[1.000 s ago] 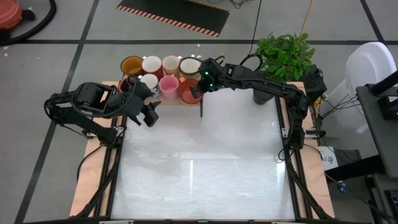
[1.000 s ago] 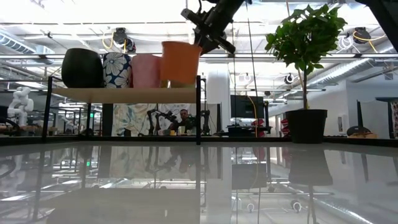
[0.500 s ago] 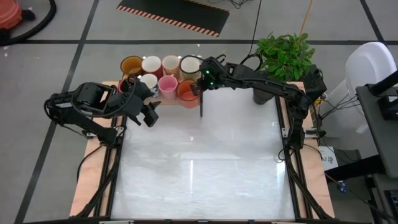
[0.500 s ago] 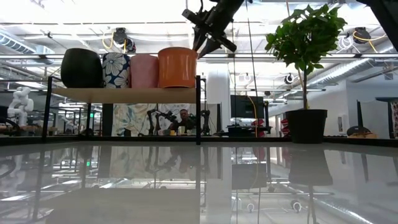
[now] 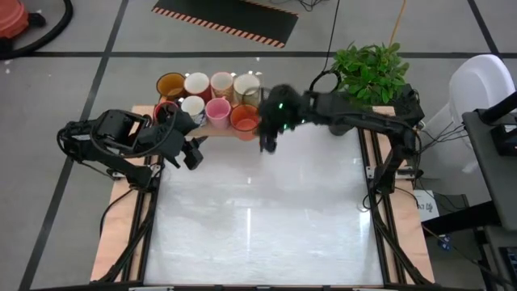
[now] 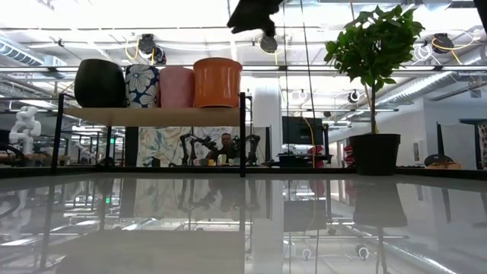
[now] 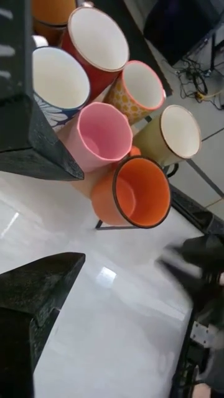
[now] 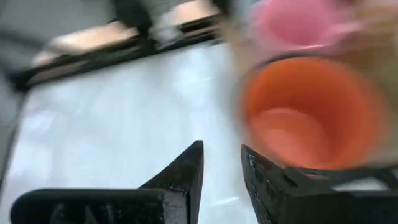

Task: Place coffee mugs
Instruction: Put the orange mug on the shelf

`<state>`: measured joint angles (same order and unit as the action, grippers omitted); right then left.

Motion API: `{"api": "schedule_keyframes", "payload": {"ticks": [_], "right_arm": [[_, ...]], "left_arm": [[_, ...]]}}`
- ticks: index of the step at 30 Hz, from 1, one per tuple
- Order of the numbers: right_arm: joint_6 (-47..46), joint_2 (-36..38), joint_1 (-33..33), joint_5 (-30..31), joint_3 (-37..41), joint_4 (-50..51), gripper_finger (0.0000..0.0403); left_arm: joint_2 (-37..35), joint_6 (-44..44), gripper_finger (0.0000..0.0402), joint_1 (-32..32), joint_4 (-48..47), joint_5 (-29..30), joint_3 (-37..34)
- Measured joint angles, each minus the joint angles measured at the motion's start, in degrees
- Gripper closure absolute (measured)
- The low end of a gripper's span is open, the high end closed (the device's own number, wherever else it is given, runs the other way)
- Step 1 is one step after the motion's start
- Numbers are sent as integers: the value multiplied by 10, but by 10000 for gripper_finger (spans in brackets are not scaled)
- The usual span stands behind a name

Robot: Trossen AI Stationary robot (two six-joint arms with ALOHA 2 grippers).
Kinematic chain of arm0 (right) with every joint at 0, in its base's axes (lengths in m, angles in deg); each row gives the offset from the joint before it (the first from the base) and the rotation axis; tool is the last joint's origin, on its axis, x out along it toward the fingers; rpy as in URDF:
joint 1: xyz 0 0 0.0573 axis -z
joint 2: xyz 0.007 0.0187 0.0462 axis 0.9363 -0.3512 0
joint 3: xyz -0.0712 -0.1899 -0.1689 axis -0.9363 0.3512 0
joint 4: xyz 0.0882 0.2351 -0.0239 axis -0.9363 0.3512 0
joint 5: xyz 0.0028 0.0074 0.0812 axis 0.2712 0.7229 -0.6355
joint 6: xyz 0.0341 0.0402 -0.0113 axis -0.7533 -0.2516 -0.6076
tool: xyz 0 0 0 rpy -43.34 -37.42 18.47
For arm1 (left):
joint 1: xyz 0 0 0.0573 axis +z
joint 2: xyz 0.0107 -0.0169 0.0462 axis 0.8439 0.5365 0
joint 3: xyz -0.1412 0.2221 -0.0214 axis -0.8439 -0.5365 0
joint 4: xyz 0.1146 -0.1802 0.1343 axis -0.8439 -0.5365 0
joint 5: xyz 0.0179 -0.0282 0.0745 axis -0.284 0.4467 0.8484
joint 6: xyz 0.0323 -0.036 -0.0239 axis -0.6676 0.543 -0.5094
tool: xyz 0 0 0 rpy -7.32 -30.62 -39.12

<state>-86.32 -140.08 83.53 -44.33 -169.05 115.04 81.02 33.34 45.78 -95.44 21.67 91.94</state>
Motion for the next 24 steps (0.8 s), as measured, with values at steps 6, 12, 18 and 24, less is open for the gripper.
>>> {"api": "schedule_keyframes", "payload": {"ticks": [6, 12, 18, 24], "right_arm": [[19, 0, -18, -65, 107, -120, 357], [11, 0, -21, 28, 182, -213, 399], [12, 0, -21, 75, 203, -241, 400], [32, 0, -17, 79, 209, -243, 402]], "left_arm": [[-3, -42, 197, 0, 1, -1, 0], [-3, -70, 197, 0, 3, -1, 0], [-4, -22, 197, 0, 3, -21, 0], [-4, 8, 197, 0, 3, -40, 0]]}}
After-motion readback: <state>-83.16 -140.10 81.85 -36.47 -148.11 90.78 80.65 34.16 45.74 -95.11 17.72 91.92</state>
